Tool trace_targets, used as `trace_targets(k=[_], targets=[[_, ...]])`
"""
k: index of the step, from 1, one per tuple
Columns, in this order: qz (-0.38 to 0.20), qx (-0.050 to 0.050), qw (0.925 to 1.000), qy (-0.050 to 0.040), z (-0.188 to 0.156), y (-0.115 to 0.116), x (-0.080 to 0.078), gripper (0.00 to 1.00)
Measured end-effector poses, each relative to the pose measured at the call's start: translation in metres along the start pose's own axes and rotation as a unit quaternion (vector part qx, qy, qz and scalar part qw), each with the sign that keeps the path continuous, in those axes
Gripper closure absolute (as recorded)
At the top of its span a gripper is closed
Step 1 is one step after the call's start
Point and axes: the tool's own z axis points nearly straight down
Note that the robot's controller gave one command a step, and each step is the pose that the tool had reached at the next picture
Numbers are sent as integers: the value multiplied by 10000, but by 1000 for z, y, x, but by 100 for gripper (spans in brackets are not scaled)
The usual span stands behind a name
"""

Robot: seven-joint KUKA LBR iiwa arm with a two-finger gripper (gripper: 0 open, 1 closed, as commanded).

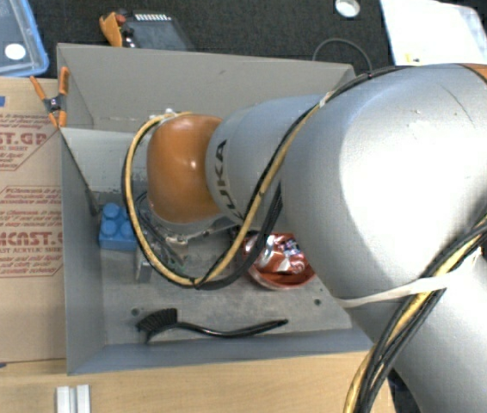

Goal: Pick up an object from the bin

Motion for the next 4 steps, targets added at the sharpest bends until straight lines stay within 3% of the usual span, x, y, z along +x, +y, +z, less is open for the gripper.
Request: trace_targets(k=[1,2,3,4], targets=[[34,49,10000,7,1,12,-10,100],[94,31,10000,6,-1,2,-8,100],[-727,84,9972,172,5,-1,-28,0],[-724,82,9972,169,5,-1,-28,0]])
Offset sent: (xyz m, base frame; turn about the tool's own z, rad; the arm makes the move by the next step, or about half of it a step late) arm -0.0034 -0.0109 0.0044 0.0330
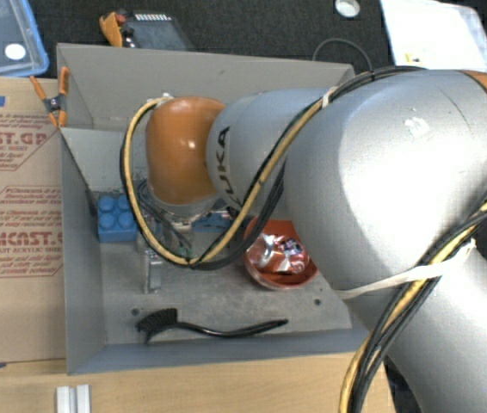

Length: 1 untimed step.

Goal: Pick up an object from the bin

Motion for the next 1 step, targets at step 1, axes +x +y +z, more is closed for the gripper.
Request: trace_targets(k=[1], targets=[[-168,103,9998,60,-2,10,0,0]])
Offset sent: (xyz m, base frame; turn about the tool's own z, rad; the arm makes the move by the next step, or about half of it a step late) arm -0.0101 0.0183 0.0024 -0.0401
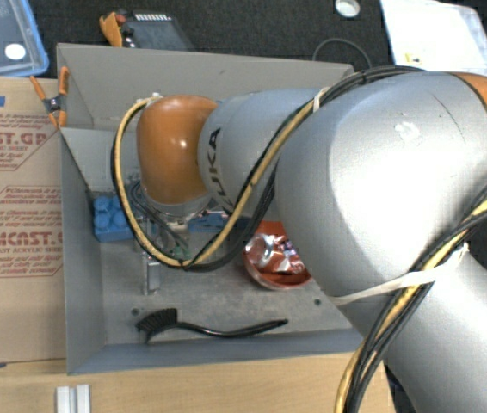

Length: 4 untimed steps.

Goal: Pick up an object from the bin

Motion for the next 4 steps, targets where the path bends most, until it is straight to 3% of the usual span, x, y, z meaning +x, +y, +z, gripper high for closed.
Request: trace_targets(k=[1,2,3,4], targets=[[-5,-37,10000,-61,-2,3,6,100],[-4,-38,10000,-60,-2,3,6,100],[-33,-35,10000,-75,0,31,44,100],[-119,-31,9999,-77,-1,32,15,100]])
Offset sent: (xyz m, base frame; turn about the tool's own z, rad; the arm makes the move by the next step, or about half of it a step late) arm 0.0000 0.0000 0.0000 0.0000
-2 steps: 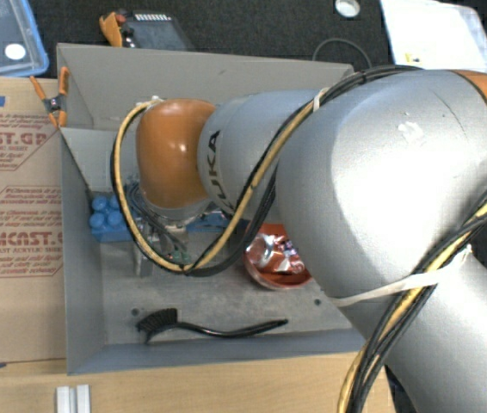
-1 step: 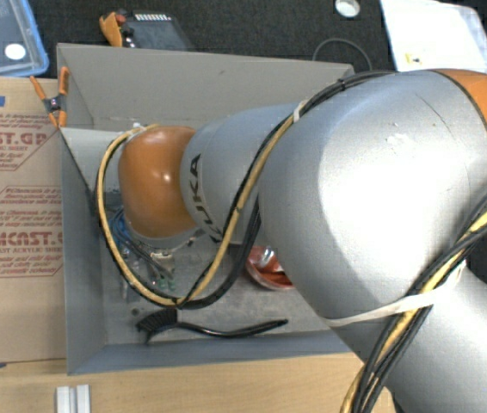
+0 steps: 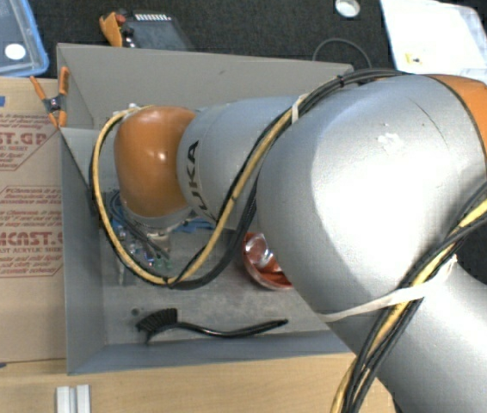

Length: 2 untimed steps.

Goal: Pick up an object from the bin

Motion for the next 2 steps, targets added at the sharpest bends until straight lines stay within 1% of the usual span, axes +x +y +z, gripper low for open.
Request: trace_targets(k=[1,2], targets=[[-21,-4,10000,27,-50,-10,-17,100],[778,-6,9970,15,-81,-57,-1,100]])
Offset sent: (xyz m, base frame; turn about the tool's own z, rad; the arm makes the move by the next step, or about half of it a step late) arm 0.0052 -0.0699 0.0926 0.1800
